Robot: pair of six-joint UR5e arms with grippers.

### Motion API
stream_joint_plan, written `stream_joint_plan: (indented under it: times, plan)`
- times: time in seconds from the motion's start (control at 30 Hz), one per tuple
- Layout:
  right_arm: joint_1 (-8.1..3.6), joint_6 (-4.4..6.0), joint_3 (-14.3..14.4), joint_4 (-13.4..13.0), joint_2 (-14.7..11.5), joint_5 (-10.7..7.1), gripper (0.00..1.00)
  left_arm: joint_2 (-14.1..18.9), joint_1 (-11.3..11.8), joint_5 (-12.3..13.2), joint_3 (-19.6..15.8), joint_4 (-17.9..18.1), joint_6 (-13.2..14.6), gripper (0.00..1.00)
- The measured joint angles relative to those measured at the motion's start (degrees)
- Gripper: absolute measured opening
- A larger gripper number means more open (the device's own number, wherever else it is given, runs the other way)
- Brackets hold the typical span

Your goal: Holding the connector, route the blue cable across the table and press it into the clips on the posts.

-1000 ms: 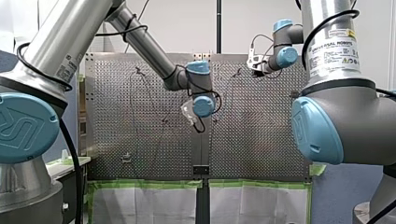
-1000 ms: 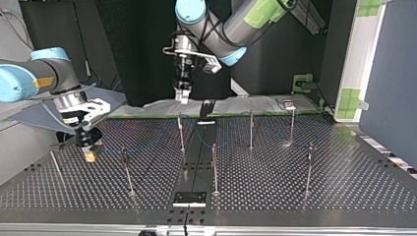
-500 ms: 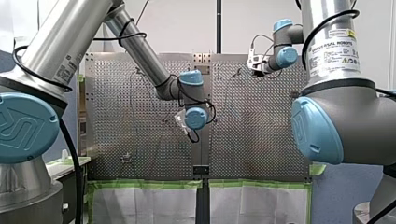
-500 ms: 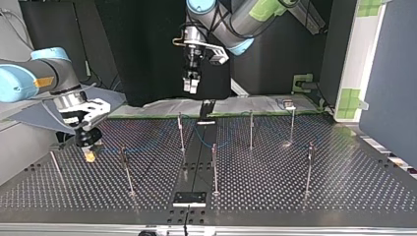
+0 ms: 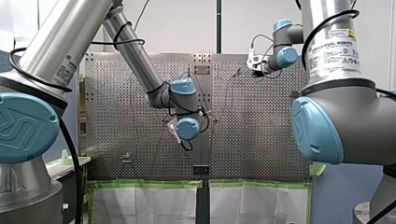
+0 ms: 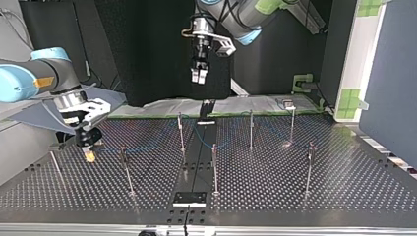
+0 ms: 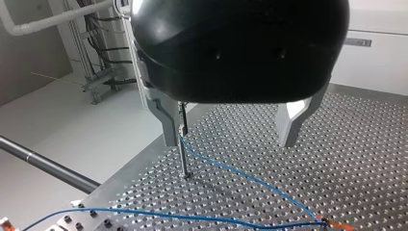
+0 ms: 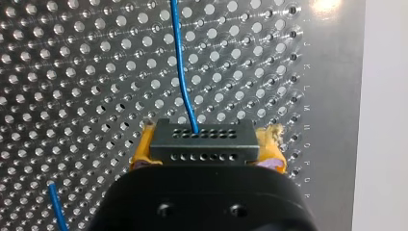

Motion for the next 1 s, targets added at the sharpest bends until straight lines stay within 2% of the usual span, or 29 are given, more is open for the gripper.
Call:
stream_joint_plan:
  times: [0.23,0.83,1.0]
  plan:
    - [-0.05,0.0,0.0,0.0,0.0,0.05,0.0,0.0,0.0,0.0,-3.42,2.27,0.0,1.0]
    - [0.05,0.0,0.0,0.35,-0.01,0.72,0.0,0.0,0.0,0.0,-12.41,2.47,0.0,1.0]
    - [0.06,0.0,0.01,0.35,0.0,0.78,0.0,0.0,0.0,0.0,-13.44,2.48,0.0,1.0]
